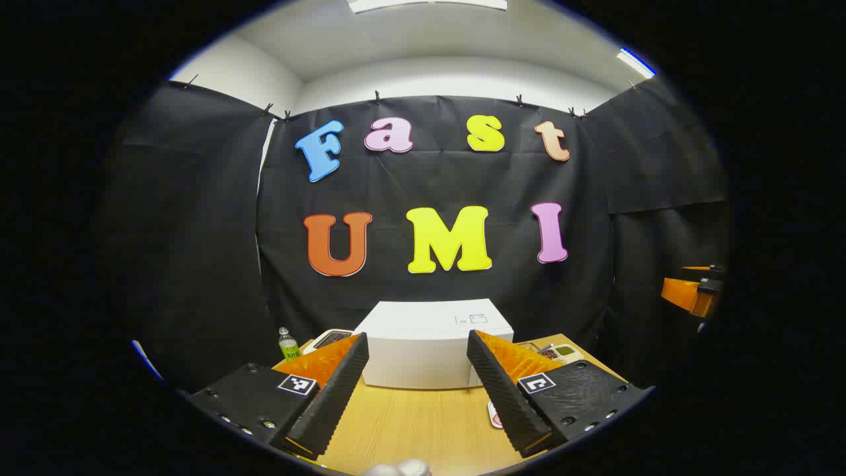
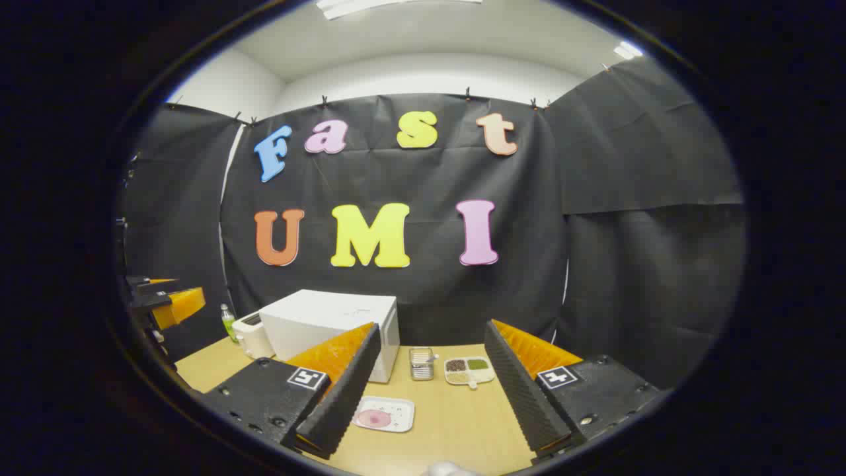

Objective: Open the microwave oven with the left hand, put the food in, and close the microwave oven.

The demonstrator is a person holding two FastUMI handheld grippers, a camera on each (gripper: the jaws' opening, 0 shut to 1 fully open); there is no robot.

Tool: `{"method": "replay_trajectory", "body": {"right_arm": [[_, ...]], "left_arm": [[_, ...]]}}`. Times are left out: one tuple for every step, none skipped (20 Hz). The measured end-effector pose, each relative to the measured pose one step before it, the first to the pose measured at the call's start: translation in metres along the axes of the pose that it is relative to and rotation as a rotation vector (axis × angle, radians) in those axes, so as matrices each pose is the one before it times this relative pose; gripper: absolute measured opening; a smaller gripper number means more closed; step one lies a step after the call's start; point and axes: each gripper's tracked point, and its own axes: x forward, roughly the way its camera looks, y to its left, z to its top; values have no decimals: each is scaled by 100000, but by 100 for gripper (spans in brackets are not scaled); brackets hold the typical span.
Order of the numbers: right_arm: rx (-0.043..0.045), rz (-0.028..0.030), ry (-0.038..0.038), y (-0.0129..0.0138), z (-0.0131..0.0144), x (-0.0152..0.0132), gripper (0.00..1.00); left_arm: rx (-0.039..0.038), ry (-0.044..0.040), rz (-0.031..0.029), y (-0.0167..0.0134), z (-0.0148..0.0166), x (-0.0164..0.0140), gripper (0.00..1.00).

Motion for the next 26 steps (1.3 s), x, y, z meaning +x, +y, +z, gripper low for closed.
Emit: {"method": "replay_trajectory", "body": {"right_arm": [[523,161,38,35,-9,79,100],[479,463,-213,90,182,124,100],[-18,-299,-72,-65,-5,236,100],[-322,43,190,-118,-25,128,100],[-433,-44,34,62,-52,173,92],[-274,-89,104,-30,59,211,100],[-238,-19,93,33,-39,136,92],[-331,83,352,-5,-75,95,100],[-437,70,392,39,-200,143,92],[-254,111,18,-38,15,77,92],[-201,-26,205,43,-47,181,100],[-3,99,215,13,30,103,100],[248,166,15,66,-119,20,100],[373,9,52,-36,55,-13,100],[353,7,-45,-138,17,2,100],[110,-42,-83,-115,141,11,100],[-230,-77,184,-138,-33,109,100],[-490,-232,152,-252,201,13,100],[-191,-89,255,-160,58,-47,100],[159,98,532,-163,148,22,100],[559,-22,615,-242,109,-105,100],[598,-26,485,-318,177,-51,100],[-156,-737,952,-528,21,-59,92],[-550,-702,540,-511,76,23,92],[-1115,-1039,581,-448,51,-54,92],[-1297,-1159,395,-544,206,-41,92]], "left_arm": [[291,-107,250,107,-34,67,95],[189,32,72,22,-68,52,95],[43,139,-16,-4,-95,90,95],[68,80,-27,-13,-102,-29,95],[106,124,135,30,-22,44,95],[43,-117,188,27,1,29,95],[-24,227,-38,-32,-78,170,95],[-192,198,49,-13,-65,70,95],[38,392,-64,-37,-175,279,95],[187,23,11,-8,-63,328,95],[6,123,-272,-137,-64,263,95],[-62,111,-42,-99,-186,69,95],[-161,118,-204,-44,-125,225,100],[-250,-112,-27,-123,-211,226,95],[-474,14,-395,-295,-376,543,95],[-586,292,-514,-448,-544,400,95],[-655,-69,-1146,-587,-359,539,95],[-716,-890,-1500,-816,-405,766,95],[-502,-731,-1316,-863,-648,940,94],[-408,-663,-1300,-771,-672,1085,94],[-653,422,-936,-855,-1057,1142,94],[-871,2071,-291,-706,-1406,892,94],[-61,-543,-727,-745,-956,1274,94],[202,918,-1065,-846,-1259,1238,94],[179,2913,-874,-765,-1697,1206,94],[81,1371,-1222,-759,-1260,1331,95]]}}
